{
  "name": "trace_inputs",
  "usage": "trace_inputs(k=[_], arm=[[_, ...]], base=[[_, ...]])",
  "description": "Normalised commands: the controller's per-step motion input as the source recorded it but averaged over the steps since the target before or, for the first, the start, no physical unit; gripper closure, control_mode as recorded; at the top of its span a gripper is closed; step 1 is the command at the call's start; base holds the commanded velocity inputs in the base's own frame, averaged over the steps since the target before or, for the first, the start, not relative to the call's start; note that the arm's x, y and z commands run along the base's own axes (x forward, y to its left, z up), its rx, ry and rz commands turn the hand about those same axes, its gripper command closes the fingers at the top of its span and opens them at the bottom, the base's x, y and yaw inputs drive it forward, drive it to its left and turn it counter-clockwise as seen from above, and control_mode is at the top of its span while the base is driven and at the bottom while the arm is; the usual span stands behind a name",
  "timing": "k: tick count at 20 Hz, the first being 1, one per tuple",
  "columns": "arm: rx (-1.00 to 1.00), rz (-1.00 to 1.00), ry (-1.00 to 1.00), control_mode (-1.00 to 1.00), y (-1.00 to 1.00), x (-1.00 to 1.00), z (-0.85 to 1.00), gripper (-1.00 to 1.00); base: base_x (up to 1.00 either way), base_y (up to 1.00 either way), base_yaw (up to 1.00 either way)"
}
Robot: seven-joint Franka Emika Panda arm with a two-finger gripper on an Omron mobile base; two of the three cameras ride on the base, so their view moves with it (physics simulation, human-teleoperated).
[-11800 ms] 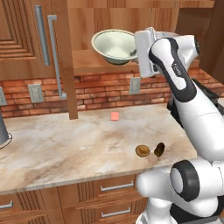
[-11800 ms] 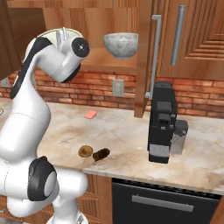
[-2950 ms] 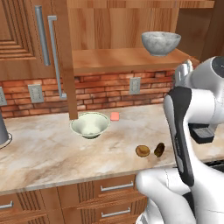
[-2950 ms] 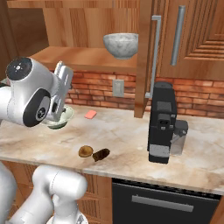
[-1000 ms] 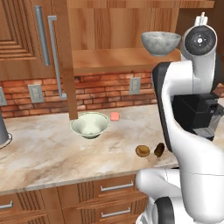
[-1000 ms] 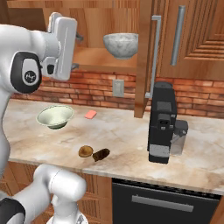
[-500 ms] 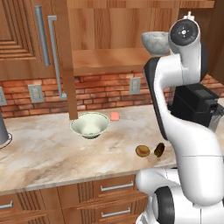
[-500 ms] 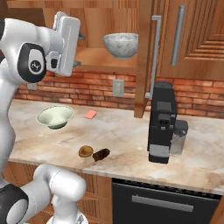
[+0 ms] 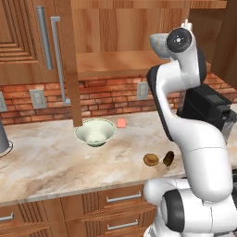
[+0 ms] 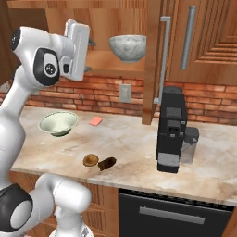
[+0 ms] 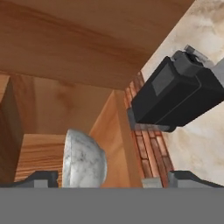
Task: Pick both bowls and place them on the counter. Then place the bread in one bowl and place the sweet potato in the other bowl.
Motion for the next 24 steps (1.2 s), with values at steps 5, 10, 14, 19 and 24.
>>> trace_inputs(k=[5,10,14,19,24], arm=[[0.00,0.00,0.00,-1.00,0.00,0.51,0.00,-1.00],[0.00,0.00,0.03,-1.00,0.00,0.47,0.00,-1.00],[0.00,0.00,0.07,-1.00,0.00,0.55,0.01,-1.00],[0.00,0.00,0.09,-1.00,-0.06,0.50,0.01,-1.00],[0.00,0.00,0.03,-1.00,-0.06,0.45,0.00,-1.00]], base=[[0.00,0.00,0.00],[0.00,0.00,0.00],[0.00,0.00,0.00],[0.00,0.00,0.00],[0.00,0.00,0.00]])
